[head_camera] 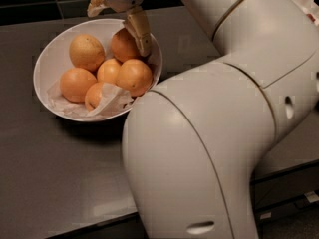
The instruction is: Pick orange from white bowl
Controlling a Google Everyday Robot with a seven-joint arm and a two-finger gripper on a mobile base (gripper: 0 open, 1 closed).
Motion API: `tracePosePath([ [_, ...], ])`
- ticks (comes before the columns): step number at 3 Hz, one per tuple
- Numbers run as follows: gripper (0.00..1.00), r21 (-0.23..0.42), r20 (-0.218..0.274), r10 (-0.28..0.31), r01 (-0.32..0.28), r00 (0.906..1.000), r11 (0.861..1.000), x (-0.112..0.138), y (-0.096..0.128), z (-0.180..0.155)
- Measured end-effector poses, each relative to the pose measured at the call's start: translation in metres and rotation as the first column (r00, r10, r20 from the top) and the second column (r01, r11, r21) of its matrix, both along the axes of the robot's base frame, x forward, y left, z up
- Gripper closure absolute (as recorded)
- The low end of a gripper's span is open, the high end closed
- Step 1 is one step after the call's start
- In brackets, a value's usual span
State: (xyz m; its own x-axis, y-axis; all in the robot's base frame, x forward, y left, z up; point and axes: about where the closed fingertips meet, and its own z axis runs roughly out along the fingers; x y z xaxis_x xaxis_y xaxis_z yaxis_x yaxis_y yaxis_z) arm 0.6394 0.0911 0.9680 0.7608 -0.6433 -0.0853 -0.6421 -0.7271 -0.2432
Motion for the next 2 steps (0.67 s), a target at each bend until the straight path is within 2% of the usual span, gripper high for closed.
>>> tracePosePath([
  [1,0.00,-0.075,0.044,-0.038,0.041,0.9983,0.996,0.018,0.002,-0.004],
  [2,0.00,-0.129,0.076,-0.049,0.059,0.9959,0.990,0.031,0.005,-0.006],
])
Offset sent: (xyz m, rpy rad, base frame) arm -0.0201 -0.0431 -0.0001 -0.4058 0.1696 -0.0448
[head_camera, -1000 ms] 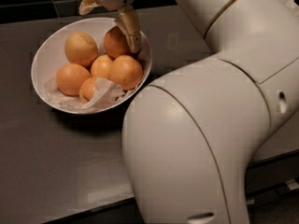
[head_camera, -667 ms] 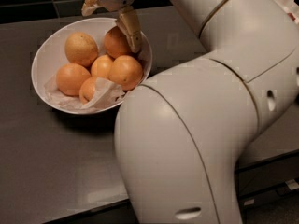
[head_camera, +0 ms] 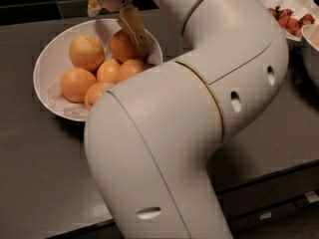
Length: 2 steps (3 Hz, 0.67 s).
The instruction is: Pick orange from white bowl
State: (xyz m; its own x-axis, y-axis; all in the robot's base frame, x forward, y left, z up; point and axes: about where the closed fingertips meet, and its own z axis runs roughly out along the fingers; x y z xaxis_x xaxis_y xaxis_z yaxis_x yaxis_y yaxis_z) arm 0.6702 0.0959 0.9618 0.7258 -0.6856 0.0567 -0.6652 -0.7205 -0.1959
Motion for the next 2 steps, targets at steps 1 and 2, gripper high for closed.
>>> tracePosePath([
  [1,0.00,-0.015,0.059,-0.002,0.003,0.9982,1.000,0.0174,0.0052,0.0034],
  [2,0.00,-0.002,0.079,-0.001,0.001,0.9968,1.000,0.0238,0.0096,0.0025],
])
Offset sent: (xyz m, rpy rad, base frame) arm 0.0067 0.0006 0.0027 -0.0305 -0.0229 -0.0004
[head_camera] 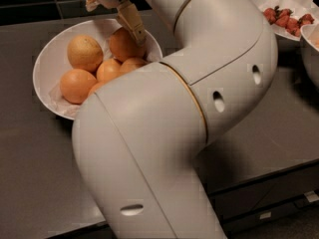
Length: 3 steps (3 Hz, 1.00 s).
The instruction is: Pick orange from white bowl
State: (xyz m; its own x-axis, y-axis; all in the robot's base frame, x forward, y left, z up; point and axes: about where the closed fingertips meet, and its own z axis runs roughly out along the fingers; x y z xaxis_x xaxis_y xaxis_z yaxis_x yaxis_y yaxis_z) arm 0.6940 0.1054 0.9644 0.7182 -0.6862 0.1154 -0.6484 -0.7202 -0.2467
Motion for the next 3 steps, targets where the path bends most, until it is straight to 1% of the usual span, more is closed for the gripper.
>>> tracePosePath([
  [1,0.00,0.028,-0.021,0.027,-0.026,0.9994,0.999,0.000,0.000,-0.005],
  [2,0.00,0.086,-0.072,0.044,-0.038,0.9964,0.996,-0.012,-0.010,-0.010],
  [3,0.00,0.088,-0.093,0.038,-0.030,0.9949,0.996,-0.032,-0.017,0.001],
])
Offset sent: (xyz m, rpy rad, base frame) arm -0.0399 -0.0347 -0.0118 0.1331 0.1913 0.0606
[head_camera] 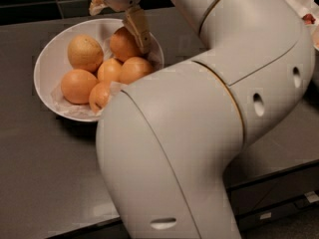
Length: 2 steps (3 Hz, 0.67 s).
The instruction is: Pick orange from white bowl
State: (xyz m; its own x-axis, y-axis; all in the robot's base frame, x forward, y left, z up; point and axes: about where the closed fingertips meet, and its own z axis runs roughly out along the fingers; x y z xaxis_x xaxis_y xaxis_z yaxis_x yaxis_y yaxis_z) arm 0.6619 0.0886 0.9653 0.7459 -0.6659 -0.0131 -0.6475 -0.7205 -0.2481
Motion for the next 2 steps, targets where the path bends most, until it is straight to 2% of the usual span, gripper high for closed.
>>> tracePosePath([
  [2,0.00,-0.023,0.001,-0.015,0.015,0.9999,1.000,-0.0203,-0.0029,0.0151],
])
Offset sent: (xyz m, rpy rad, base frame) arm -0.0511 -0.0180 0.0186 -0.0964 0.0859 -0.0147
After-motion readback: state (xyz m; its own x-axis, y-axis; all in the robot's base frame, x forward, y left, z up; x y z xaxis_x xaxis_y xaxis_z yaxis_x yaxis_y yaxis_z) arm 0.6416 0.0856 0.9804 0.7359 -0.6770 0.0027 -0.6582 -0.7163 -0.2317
